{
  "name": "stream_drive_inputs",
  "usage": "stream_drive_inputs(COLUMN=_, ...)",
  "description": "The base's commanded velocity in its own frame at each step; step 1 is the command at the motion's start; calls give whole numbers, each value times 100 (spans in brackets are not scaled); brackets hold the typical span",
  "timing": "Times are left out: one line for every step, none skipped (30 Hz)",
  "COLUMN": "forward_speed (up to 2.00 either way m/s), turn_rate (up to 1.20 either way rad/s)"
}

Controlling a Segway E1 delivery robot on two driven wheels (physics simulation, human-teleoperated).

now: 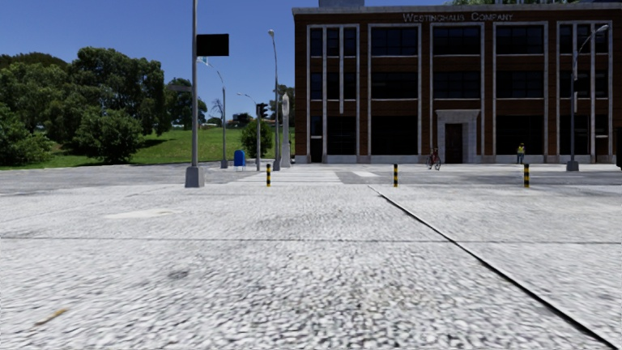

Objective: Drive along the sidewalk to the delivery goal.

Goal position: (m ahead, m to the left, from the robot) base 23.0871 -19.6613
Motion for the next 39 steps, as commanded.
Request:
stream_drive_inputs(forward_speed=200, turn_rate=1)
stream_drive_inputs(forward_speed=200, turn_rate=1)
stream_drive_inputs(forward_speed=200, turn_rate=1)
stream_drive_inputs(forward_speed=200, turn_rate=0)
stream_drive_inputs(forward_speed=200, turn_rate=0)
stream_drive_inputs(forward_speed=200, turn_rate=0)
stream_drive_inputs(forward_speed=200, turn_rate=0)
stream_drive_inputs(forward_speed=200, turn_rate=0)
stream_drive_inputs(forward_speed=200, turn_rate=0)
stream_drive_inputs(forward_speed=200, turn_rate=0)
stream_drive_inputs(forward_speed=200, turn_rate=0)
stream_drive_inputs(forward_speed=200, turn_rate=0)
stream_drive_inputs(forward_speed=200, turn_rate=0)
stream_drive_inputs(forward_speed=200, turn_rate=0)
stream_drive_inputs(forward_speed=200, turn_rate=0)
stream_drive_inputs(forward_speed=200, turn_rate=0)
stream_drive_inputs(forward_speed=200, turn_rate=0)
stream_drive_inputs(forward_speed=200, turn_rate=0)
stream_drive_inputs(forward_speed=200, turn_rate=0)
stream_drive_inputs(forward_speed=200, turn_rate=0)
stream_drive_inputs(forward_speed=200, turn_rate=0)
stream_drive_inputs(forward_speed=200, turn_rate=23)
stream_drive_inputs(forward_speed=200, turn_rate=34)
stream_drive_inputs(forward_speed=200, turn_rate=36)
stream_drive_inputs(forward_speed=200, turn_rate=36)
stream_drive_inputs(forward_speed=200, turn_rate=20)
stream_drive_inputs(forward_speed=200, turn_rate=0)
stream_drive_inputs(forward_speed=200, turn_rate=0)
stream_drive_inputs(forward_speed=200, turn_rate=0)
stream_drive_inputs(forward_speed=200, turn_rate=0)
stream_drive_inputs(forward_speed=200, turn_rate=0)
stream_drive_inputs(forward_speed=200, turn_rate=0)
stream_drive_inputs(forward_speed=200, turn_rate=0)
stream_drive_inputs(forward_speed=200, turn_rate=0)
stream_drive_inputs(forward_speed=200, turn_rate=0)
stream_drive_inputs(forward_speed=200, turn_rate=0)
stream_drive_inputs(forward_speed=200, turn_rate=0)
stream_drive_inputs(forward_speed=200, turn_rate=0)
stream_drive_inputs(forward_speed=200, turn_rate=0)
